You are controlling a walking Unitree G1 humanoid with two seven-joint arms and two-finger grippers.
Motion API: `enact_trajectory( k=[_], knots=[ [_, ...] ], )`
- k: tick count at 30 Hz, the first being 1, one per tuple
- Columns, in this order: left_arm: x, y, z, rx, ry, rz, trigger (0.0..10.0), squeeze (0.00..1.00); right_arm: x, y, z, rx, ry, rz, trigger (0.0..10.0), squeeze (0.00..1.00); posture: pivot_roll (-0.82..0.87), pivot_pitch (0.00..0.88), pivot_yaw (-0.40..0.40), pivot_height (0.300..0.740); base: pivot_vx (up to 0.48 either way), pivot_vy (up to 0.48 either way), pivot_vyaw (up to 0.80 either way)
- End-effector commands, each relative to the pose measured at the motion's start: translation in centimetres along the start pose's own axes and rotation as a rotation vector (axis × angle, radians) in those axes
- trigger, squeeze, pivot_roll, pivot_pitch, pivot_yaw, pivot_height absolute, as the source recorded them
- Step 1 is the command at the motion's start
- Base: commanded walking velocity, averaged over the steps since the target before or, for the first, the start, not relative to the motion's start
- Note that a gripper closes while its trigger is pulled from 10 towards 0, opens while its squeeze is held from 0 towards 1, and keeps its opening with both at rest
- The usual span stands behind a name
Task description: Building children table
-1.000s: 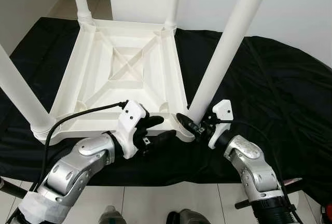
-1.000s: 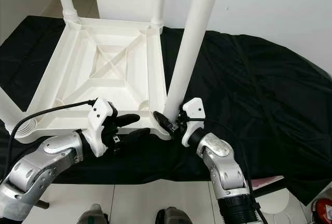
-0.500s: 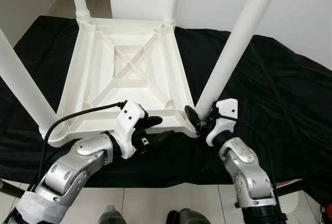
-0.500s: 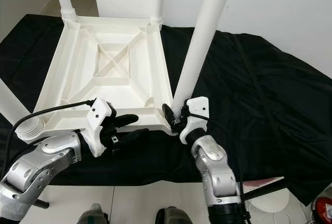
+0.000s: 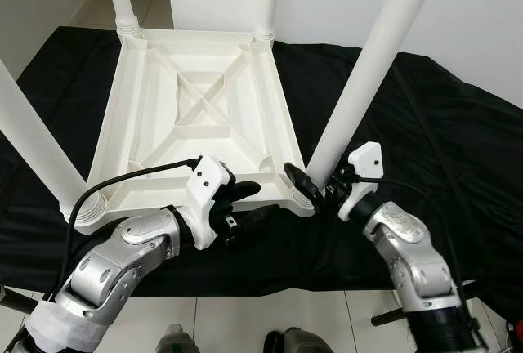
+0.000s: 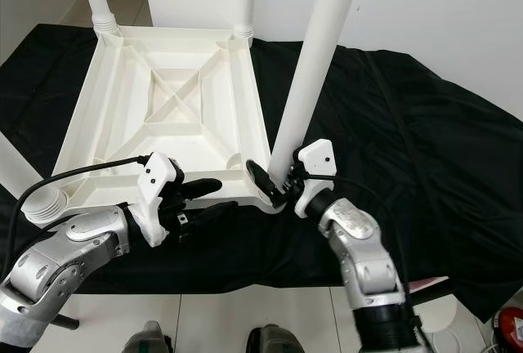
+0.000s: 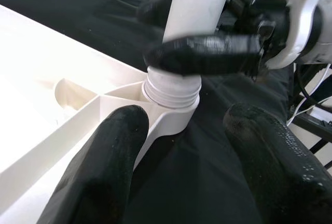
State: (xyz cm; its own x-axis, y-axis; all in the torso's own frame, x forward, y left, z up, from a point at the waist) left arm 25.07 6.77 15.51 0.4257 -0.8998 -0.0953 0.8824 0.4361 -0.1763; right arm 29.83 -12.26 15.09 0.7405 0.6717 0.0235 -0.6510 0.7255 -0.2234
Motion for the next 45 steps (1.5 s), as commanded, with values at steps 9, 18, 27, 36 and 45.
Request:
enact_trajectory(
  k=[9,18,27,36,45],
  knots=[
    [0.0,-1.2,0.1,-0.001,0.023,-0.148,10.0,0.00,0.8,-0.4,-1.5,-0.005,0.035,0.176,10.0,0.00,0.06,0.055,-0.035,0.740,0.000,0.000,0.00],
    [-0.1,-1.5,0.1,-0.011,0.026,-0.157,10.0,0.00,1.0,-0.4,-1.9,0.008,0.030,0.217,0.0,0.00,0.07,0.065,-0.041,0.740,0.000,0.000,0.00],
    [-0.3,-1.7,-0.2,-0.023,0.033,-0.155,10.0,0.00,0.6,-0.2,-2.5,0.054,0.076,0.054,10.0,0.00,0.07,0.073,-0.062,0.740,0.000,0.000,0.00],
    [0.0,-2.1,-0.4,-0.038,0.032,-0.166,10.0,0.00,1.4,1.2,-2.8,0.143,0.152,-0.299,10.0,0.00,0.05,0.072,-0.073,0.740,0.000,0.000,0.00],
    [0.0,-2.3,-0.5,-0.046,0.034,-0.178,10.0,0.00,2.0,3.3,-1.6,0.159,0.112,-0.328,10.0,0.00,0.05,0.067,-0.069,0.740,0.000,0.000,0.00]
  ],
)
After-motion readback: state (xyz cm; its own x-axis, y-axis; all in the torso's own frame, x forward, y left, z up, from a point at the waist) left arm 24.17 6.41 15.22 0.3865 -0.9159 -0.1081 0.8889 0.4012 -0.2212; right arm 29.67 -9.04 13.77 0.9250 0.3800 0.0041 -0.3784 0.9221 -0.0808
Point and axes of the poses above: a point about 5 cm out from each wrist's last joint towards the gripper, its own x axis pointing out of the wrist towards the gripper, its own z axis along the axis of the wrist's last joint, y = z × x, the point moved 3 cm from there along x, pointing out of the wrist towards the gripper, and after that the axes turned 6 degrees about -x, right-handed, at the moved point
